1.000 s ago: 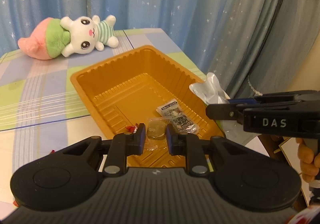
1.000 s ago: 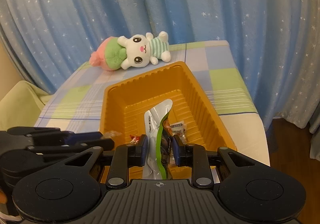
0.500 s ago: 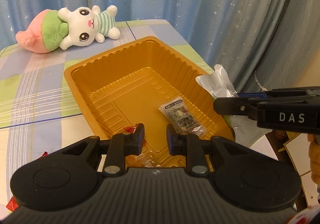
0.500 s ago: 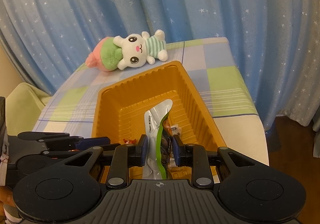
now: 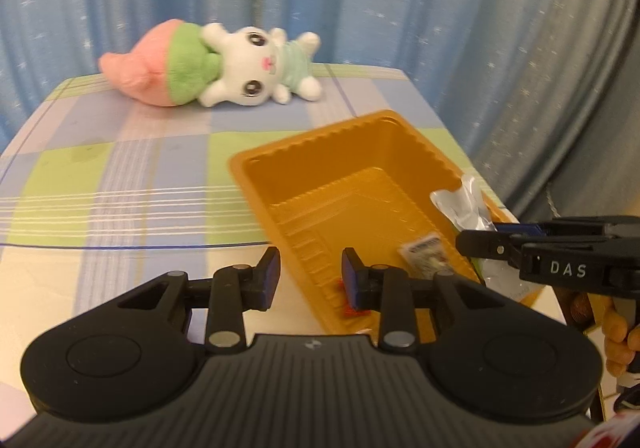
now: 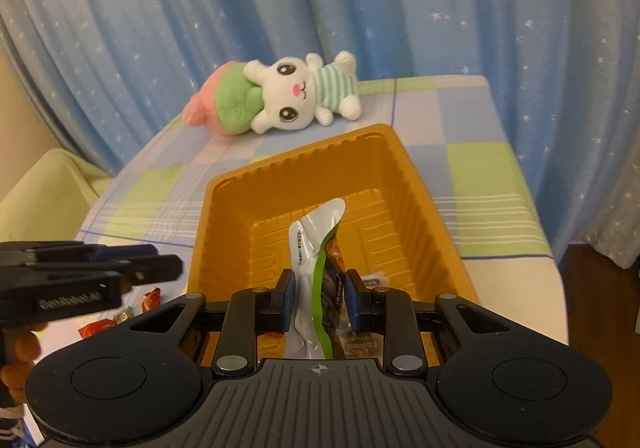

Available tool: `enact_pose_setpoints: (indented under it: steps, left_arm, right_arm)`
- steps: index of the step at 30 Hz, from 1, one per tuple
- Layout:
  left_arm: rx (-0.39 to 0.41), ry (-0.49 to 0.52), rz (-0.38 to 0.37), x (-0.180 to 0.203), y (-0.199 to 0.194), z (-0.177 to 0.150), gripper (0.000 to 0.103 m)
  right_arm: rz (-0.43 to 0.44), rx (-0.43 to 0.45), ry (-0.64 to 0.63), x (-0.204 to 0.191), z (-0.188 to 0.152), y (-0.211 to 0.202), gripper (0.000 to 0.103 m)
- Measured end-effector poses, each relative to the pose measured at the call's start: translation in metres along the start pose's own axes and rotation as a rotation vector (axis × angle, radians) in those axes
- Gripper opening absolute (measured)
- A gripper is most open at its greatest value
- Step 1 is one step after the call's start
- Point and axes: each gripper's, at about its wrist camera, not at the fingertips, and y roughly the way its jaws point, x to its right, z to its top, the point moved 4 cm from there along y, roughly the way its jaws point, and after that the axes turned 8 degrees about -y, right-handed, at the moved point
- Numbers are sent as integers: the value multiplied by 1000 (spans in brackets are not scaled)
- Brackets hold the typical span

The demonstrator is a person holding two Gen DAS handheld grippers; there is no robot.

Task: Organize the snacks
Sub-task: 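Carry the pouch and brown candy over the tray and release both, then withdraw both open grippers from the tray toward the remaining snacks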

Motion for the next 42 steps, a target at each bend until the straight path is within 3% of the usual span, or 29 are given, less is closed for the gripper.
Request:
enact_pose_setpoints:
  steps: [12, 24, 29, 42]
  left_arm:
    - [5, -41, 49, -31, -9, -2, 33]
    - [3, -52, 46, -38, -25, -15, 38]
    - [11, -55, 42, -39, -38, -21, 41]
    - [23, -51, 35, -44, -81, -51, 47]
  right_arm:
    - [-7, -23, -40, -9, 10, 43, 27]
    - [8, 5, 18, -15, 12, 18, 31]
    - [8, 19, 38, -23, 2, 0, 52]
    - [-1, 30, 50, -46, -27, -46, 75]
